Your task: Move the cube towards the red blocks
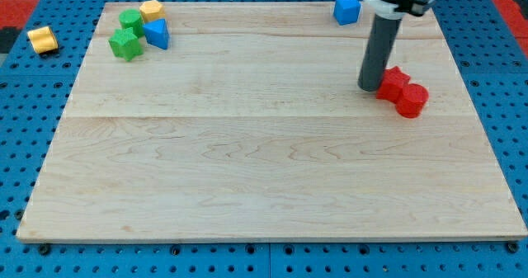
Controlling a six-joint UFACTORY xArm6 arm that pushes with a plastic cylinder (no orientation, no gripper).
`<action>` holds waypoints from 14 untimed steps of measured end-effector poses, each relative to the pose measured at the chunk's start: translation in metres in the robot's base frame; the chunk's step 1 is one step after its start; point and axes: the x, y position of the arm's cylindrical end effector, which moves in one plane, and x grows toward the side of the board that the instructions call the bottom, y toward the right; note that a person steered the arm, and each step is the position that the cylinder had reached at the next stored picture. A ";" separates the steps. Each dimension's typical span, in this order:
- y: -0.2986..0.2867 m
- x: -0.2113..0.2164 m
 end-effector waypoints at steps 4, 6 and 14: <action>0.000 -0.190; -0.087 -0.183; -0.041 0.008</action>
